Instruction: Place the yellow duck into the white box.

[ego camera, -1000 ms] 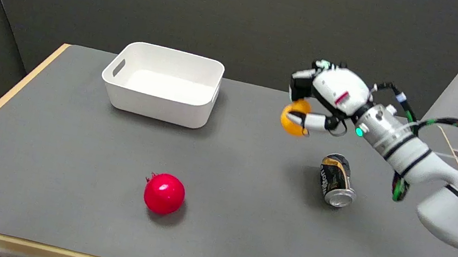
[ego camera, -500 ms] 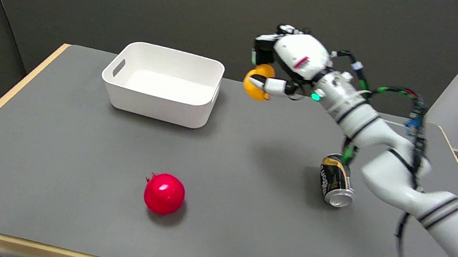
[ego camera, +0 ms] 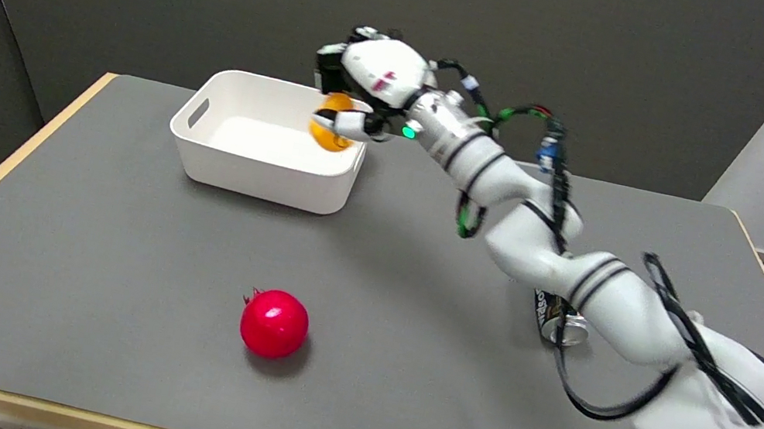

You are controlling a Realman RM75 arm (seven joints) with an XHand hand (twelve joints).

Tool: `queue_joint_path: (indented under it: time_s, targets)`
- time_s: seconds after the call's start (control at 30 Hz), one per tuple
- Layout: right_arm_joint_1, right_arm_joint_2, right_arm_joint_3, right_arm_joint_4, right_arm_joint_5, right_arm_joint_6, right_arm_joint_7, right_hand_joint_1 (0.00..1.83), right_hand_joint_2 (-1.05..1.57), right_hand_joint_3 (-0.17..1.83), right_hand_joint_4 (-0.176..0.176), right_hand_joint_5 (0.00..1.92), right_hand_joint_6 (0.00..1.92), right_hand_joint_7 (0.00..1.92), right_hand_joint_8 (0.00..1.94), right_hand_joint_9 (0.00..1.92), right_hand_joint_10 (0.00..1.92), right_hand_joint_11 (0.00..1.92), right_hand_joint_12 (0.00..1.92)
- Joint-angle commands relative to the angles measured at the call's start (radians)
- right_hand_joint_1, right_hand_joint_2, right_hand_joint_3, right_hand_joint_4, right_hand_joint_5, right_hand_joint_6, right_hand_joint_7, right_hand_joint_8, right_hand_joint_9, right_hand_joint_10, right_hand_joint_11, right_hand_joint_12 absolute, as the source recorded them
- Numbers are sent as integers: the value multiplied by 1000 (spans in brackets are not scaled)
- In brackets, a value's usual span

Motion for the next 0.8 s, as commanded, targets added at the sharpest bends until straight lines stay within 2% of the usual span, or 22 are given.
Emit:
queue_joint_path:
  time_s: [0.03, 0.23, 0.43, 0.57, 0.8]
  targets:
    - [241, -232, -183, -324, -2, 59, -67, 1182, 1007, 533, -123, 637, 1444, 842, 1547, 694, 1282, 243, 1299]
    - [216, -228, -176, -399, -2, 59, -139, 1181, 1015, 522, -123, 634, 1444, 837, 1551, 693, 1283, 230, 1282]
    - [206, -220, -112, -519, 0, 59, -221, 1176, 1038, 486, -119, 627, 1443, 823, 1561, 692, 1282, 217, 1258]
    - [206, -216, -81, -597, 76, 59, -269, 1166, 1069, 442, -113, 613, 1453, 803, 1580, 698, 1279, 202, 1216]
    - [204, -210, -66, -621, 133, 76, -343, 1161, 1078, 435, -107, 602, 1468, 794, 1589, 685, 1282, 185, 1194]
